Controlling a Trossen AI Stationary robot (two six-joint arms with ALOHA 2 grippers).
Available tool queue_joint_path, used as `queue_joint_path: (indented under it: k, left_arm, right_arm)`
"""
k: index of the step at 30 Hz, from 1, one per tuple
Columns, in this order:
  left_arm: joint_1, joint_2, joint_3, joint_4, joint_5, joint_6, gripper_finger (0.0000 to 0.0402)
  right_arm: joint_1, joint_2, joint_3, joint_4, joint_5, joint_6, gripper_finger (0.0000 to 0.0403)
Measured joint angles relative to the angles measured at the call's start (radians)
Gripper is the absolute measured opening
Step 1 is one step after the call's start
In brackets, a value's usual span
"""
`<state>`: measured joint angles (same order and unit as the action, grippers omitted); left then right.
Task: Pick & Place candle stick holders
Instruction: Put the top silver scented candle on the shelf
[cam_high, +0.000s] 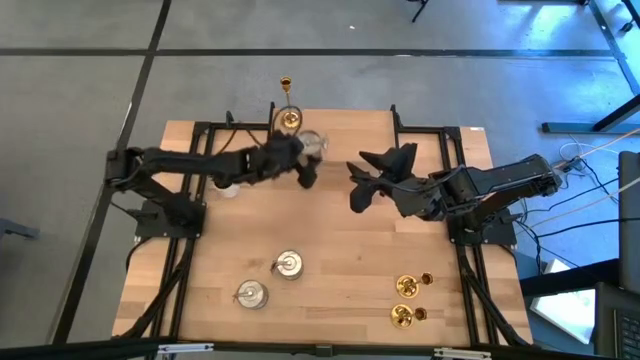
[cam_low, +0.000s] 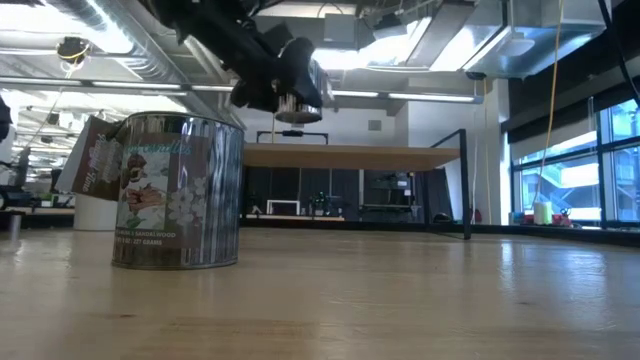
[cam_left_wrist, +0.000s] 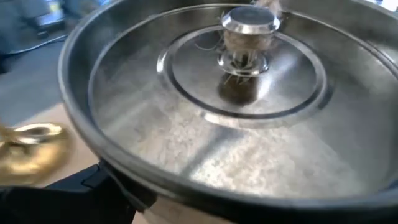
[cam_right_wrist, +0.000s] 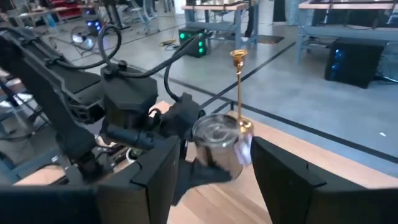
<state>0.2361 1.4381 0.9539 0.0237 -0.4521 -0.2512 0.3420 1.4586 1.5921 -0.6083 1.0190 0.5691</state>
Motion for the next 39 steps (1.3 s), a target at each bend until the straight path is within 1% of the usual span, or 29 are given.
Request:
queue_joint_path:
  k: [5,10,15,18,25,29,36,39]
  left_arm:
    - [0.034,0.041,0.062,-0.05,-0.097,-0.037,0.0353]
    - [0.02,0.074,0.076,-0.093,-0.199,-0.085,0.0353]
    - [0.009,0.086,0.074,-0.144,-0.246,-0.194,0.0353]
    - [0.004,0.086,0.073,-0.122,-0.28,-0.217,0.0353]
    - [0.041,0.086,0.073,-0.124,-0.279,-0.226,0.0353]
    - [0.044,0.086,0.068,-0.133,-0.257,-0.243,0.0353]
    - [0.05,0.09,0.068,-0.131,-0.263,-0.242,0.0353]
    - [0.052,0.108,0.068,-0.133,-0.237,-0.236,0.0353]
  right_arm:
    - [0.0,0.0,0.0,0.015,0.009,-0.001,0.0204]
    - [0.002,0.0,0.0,0.018,0.01,-0.005,0.0204]
    - [0.007,0.0,0.0,0.042,0.008,-0.051,0.0204]
    - [0.008,0.0,0.0,0.056,0.004,-0.061,0.0204]
    - [0.02,0.0,0.0,0.063,0.001,-0.075,0.0204]
    - [0.022,0.0,0.0,0.076,0.001,-0.087,0.0204]
    - [0.027,0.0,0.0,0.076,0.0,-0.087,0.0204]
    - [0.027,0.0,0.0,0.077,0.0,-0.087,0.0204]
